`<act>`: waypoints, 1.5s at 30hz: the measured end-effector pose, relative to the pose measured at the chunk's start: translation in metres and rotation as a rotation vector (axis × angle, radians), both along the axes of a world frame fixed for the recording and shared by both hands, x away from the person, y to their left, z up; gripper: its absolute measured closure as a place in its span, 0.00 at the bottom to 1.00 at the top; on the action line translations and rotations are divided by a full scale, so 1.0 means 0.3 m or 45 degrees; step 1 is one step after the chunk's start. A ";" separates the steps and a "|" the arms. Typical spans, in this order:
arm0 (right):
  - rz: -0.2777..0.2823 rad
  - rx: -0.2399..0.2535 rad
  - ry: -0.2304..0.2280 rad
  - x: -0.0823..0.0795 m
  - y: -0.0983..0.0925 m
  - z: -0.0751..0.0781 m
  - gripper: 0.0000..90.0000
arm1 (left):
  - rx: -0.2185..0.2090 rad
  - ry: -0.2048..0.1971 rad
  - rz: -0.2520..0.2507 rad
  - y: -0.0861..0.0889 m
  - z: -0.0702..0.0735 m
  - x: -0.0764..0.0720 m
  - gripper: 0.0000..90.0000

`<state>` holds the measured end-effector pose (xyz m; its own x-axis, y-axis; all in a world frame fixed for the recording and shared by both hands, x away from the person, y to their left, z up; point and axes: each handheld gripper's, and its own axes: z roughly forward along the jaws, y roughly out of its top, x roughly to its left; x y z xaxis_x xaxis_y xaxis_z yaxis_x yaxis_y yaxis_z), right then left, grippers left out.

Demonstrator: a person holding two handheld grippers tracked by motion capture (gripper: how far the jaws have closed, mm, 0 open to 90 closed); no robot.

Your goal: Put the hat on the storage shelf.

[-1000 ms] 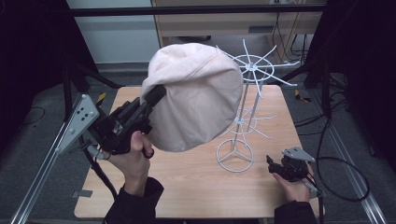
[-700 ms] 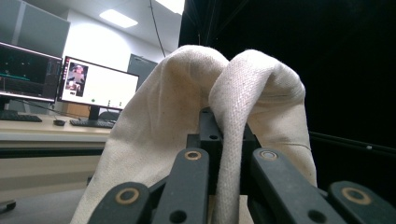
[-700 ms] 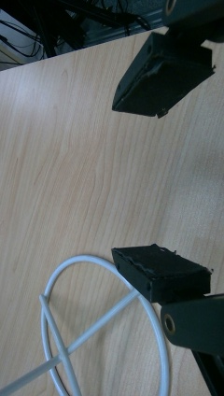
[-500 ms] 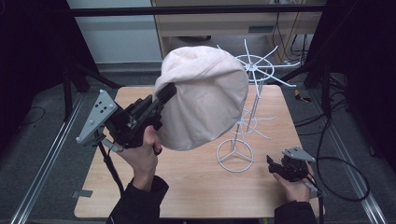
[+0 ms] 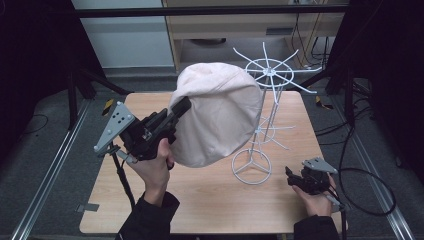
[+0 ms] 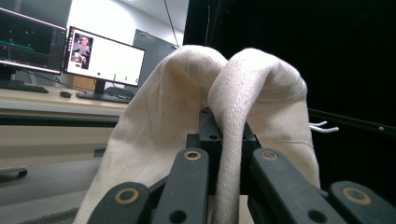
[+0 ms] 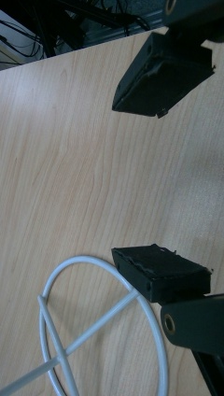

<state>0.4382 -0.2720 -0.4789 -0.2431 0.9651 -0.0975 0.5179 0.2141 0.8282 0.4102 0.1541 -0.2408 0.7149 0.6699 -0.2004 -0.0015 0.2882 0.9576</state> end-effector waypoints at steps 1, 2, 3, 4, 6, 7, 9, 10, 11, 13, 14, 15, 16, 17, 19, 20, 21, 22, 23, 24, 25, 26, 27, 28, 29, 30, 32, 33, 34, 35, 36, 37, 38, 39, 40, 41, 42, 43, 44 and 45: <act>0.000 0.000 0.000 0.000 0.000 0.000 0.28 | 0.000 0.006 0.000 0.002 -0.004 0.002 0.97; -0.001 -0.001 0.000 0.000 0.000 0.000 0.28 | 0.004 0.008 0.001 0.005 -0.008 0.003 0.97; -0.002 -0.001 0.000 0.000 0.000 0.000 0.28 | 0.007 0.013 0.002 0.006 -0.013 0.004 0.97; -0.001 -0.001 0.000 0.000 0.000 0.000 0.28 | 0.014 0.015 0.005 0.008 -0.017 0.005 0.97; -0.002 -0.003 -0.001 0.000 0.000 0.000 0.27 | 0.022 0.023 0.008 0.011 -0.026 0.008 0.97; -0.002 -0.002 -0.001 0.000 -0.001 0.000 0.28 | 0.026 0.029 0.010 0.013 -0.031 0.010 0.97; -0.003 -0.002 -0.002 0.000 -0.001 0.000 0.28 | 0.037 0.035 0.014 0.017 -0.041 0.013 0.97; -0.002 -0.002 -0.002 0.000 -0.001 -0.001 0.28 | 0.040 0.041 0.016 0.018 -0.045 0.014 0.97; -0.002 -0.003 -0.001 0.000 -0.001 -0.001 0.28 | 0.048 0.041 0.019 0.019 -0.049 0.014 0.97; -0.003 -0.002 0.001 0.000 0.000 -0.001 0.28 | 0.059 0.045 0.024 0.020 -0.055 0.015 0.97; -0.003 -0.003 0.002 0.000 0.000 -0.001 0.28 | 0.067 0.047 0.026 0.021 -0.058 0.016 0.97; -0.003 -0.003 0.003 0.000 0.000 -0.001 0.28 | 0.071 0.049 0.028 0.021 -0.061 0.017 0.97; 0.000 -0.005 0.001 0.000 0.000 -0.001 0.28 | 0.078 0.051 0.030 0.022 -0.064 0.018 0.97; -0.002 -0.004 0.002 0.000 0.000 -0.001 0.28 | 0.082 0.057 0.030 0.023 -0.067 0.019 0.97; -0.002 -0.003 0.002 0.000 0.000 -0.001 0.28 | 0.094 0.071 0.029 0.023 -0.078 0.024 0.97; 0.000 -0.005 0.001 0.000 0.000 -0.002 0.28 | 0.094 0.071 0.029 0.023 -0.078 0.024 0.97; 0.000 -0.006 0.001 0.000 0.000 -0.002 0.28 | 0.101 0.074 0.029 0.023 -0.081 0.026 0.97; 0.000 -0.005 0.001 0.000 0.000 -0.002 0.27 | 0.113 0.083 0.029 0.019 -0.089 0.029 0.97; 0.000 -0.005 0.001 0.000 0.000 -0.002 0.28 | 0.119 0.086 0.028 0.017 -0.092 0.031 0.97; 0.000 -0.005 0.001 0.000 0.000 -0.002 0.28 | 0.119 0.086 0.028 0.017 -0.092 0.031 0.97; -0.002 -0.005 0.002 0.000 0.000 -0.002 0.28 | 0.127 0.088 0.027 0.015 -0.096 0.032 0.97; -0.003 -0.005 0.002 0.000 0.000 -0.002 0.28 | 0.144 0.091 0.028 0.011 -0.101 0.034 0.97; -0.003 -0.005 0.002 0.000 0.000 -0.002 0.28 | 0.144 0.091 0.028 0.011 -0.101 0.034 0.97; -0.003 -0.005 0.002 0.000 0.000 -0.002 0.28 | 0.157 0.093 0.031 0.008 -0.105 0.035 0.97; -0.002 -0.005 0.002 0.000 0.000 -0.002 0.27 | 0.172 0.096 0.034 0.006 -0.109 0.035 0.97; -0.002 -0.004 0.002 0.000 0.000 -0.002 0.28 | 0.181 0.102 0.034 0.003 -0.115 0.036 0.97; 0.000 -0.007 0.002 0.001 0.000 -0.003 0.27 | 0.195 0.108 0.034 -0.002 -0.122 0.039 0.97; 0.000 -0.007 0.002 0.001 0.001 -0.003 0.27 | 0.204 0.110 0.036 -0.004 -0.126 0.040 0.97; 0.000 -0.007 0.002 0.001 0.001 -0.003 0.27 | 0.204 0.110 0.036 -0.004 -0.126 0.040 0.97; 0.001 -0.009 0.003 0.001 0.001 -0.004 0.27 | 0.212 0.114 0.035 -0.007 -0.131 0.042 0.96; 0.001 -0.007 0.005 0.001 0.001 -0.004 0.27 | 0.216 0.117 0.034 -0.009 -0.136 0.044 0.96; 0.002 -0.011 0.005 0.002 0.000 -0.004 0.27 | 0.226 0.123 0.033 -0.012 -0.144 0.047 0.96; 0.001 -0.009 0.007 0.002 0.001 -0.004 0.27 | 0.226 0.123 0.033 -0.012 -0.144 0.047 0.96; 0.001 -0.009 0.006 0.002 0.001 -0.005 0.27 | 0.233 0.130 0.032 -0.015 -0.150 0.049 0.96; 0.003 -0.013 0.004 0.002 0.000 -0.005 0.27 | 0.249 0.140 0.031 -0.020 -0.158 0.051 0.96; 0.001 -0.009 0.006 0.002 0.001 -0.005 0.27 | 0.260 0.144 0.031 -0.023 -0.164 0.053 0.96; 0.003 -0.013 0.004 0.002 0.000 -0.005 0.27 | 0.264 0.146 0.031 -0.025 -0.167 0.054 0.96; 0.002 -0.010 0.006 0.002 0.000 -0.005 0.27 | 0.268 0.150 0.030 -0.027 -0.170 0.056 0.96; 0.003 -0.011 0.006 0.002 0.000 -0.005 0.27 | 0.278 0.155 0.030 -0.029 -0.173 0.057 0.96; 0.003 -0.009 0.007 0.002 0.001 -0.005 0.27 | 0.284 0.158 0.030 -0.030 -0.176 0.057 0.95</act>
<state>0.4388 -0.2719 -0.4804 -0.2457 0.9639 -0.1029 0.5222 0.2211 0.8237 0.4274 0.1450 -0.2935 0.6777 0.7235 -0.1310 0.1155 0.0712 0.9907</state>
